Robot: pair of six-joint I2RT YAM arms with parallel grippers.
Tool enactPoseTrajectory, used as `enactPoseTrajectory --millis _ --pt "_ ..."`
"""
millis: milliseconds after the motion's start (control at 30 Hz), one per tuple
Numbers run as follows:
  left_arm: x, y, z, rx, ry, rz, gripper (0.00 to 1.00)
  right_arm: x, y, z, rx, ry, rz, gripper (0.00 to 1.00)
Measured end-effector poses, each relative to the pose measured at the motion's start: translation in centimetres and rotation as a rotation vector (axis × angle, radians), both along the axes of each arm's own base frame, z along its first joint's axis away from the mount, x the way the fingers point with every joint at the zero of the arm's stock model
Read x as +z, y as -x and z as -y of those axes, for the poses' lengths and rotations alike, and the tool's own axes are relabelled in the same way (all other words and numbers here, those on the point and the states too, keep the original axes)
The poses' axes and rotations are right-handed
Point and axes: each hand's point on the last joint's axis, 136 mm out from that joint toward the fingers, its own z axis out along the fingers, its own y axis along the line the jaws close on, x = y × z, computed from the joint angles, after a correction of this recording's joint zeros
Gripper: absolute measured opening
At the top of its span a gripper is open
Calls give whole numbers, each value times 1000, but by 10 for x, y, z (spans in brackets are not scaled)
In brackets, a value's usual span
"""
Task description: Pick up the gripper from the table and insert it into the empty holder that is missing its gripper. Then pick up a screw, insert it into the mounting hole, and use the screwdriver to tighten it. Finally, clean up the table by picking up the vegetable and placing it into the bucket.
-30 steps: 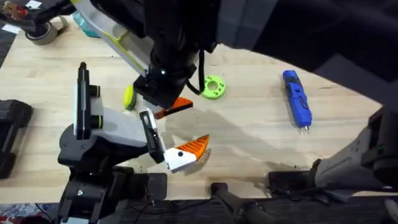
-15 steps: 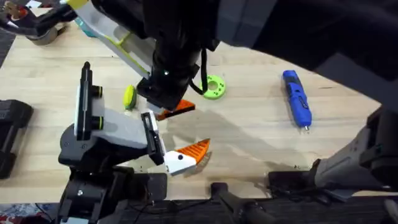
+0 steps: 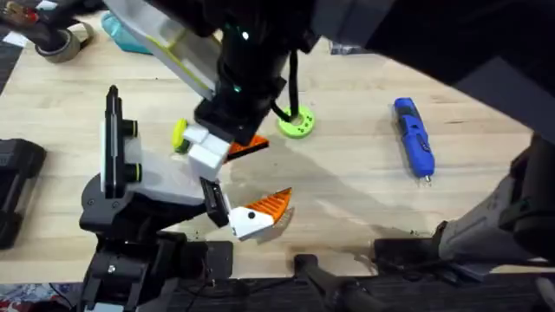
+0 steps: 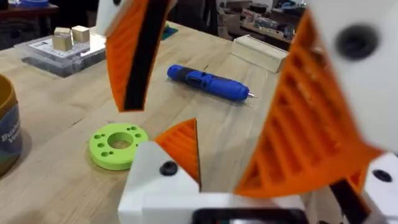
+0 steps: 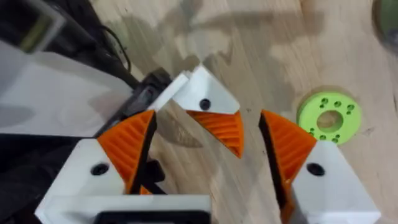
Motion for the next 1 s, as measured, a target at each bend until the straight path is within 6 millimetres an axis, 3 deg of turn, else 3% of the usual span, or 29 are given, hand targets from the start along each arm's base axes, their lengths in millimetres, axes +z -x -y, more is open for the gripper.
enactPoseTrajectory --millis 400,1000 --pt "0 0 0 0 -3 11 985 44 4 -1 6 -69 21 997" --pt "0 -3 -1 15 -4 12 985 42 7 7 -4 -39 1 998"
